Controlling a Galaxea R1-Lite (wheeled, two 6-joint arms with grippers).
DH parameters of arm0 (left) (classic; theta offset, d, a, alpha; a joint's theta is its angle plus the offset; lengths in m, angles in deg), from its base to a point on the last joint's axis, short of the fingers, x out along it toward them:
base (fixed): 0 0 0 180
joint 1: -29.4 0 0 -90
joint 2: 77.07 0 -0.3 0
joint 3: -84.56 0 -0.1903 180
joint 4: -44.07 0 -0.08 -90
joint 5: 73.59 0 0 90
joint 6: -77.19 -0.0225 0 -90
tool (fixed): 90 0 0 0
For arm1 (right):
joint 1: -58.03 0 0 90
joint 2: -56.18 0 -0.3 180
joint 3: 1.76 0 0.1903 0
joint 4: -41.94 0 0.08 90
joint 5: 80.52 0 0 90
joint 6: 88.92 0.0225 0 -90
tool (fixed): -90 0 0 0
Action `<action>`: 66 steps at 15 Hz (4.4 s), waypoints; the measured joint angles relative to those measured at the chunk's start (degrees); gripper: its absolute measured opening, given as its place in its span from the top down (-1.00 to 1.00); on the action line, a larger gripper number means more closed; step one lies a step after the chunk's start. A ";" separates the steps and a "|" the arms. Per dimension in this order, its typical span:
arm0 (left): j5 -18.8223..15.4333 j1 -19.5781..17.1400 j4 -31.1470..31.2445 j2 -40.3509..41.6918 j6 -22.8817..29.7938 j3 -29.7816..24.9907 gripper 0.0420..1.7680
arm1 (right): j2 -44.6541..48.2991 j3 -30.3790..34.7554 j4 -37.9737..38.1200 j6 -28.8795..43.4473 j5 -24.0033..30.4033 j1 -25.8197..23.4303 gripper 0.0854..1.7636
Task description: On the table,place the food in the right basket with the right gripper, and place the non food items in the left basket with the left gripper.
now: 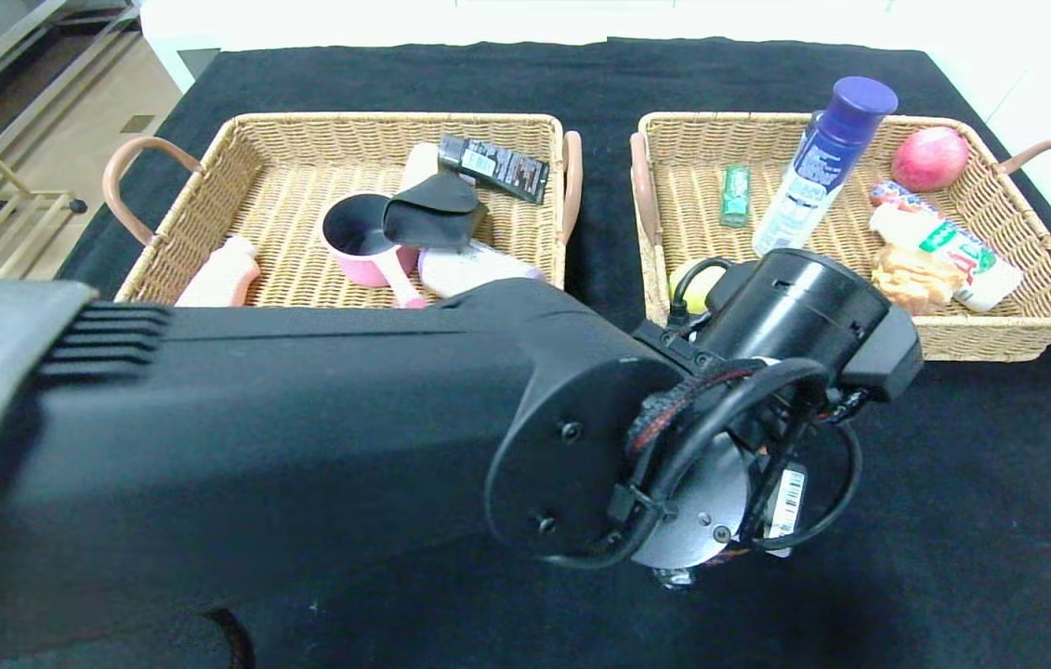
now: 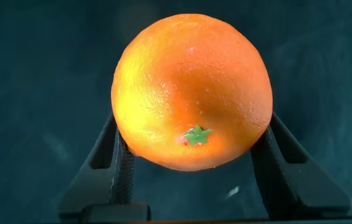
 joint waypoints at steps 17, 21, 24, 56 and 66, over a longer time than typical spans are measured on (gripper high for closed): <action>0.61 -0.02 -0.24 -4.02 0.22 1.48 -0.32 | -2.10 0.78 -0.04 -0.22 0.10 0.41 -0.94; 0.55 0.06 0.06 -4.08 0.18 1.48 -0.56 | -2.15 0.83 -0.09 -0.24 0.07 0.48 -0.94; 1.66 0.09 0.24 -3.91 0.18 1.37 -0.66 | -2.01 0.85 -0.15 -0.22 0.22 0.63 -0.94; -10.72 -9.84 -41.72 48.10 -20.41 -68.69 -0.93 | -5.07 -0.94 14.70 5.78 -24.95 21.05 -0.94; -12.26 -11.78 -40.97 56.21 -22.36 -67.87 -0.94 | -33.62 -28.39 37.78 37.05 -53.14 41.74 -0.94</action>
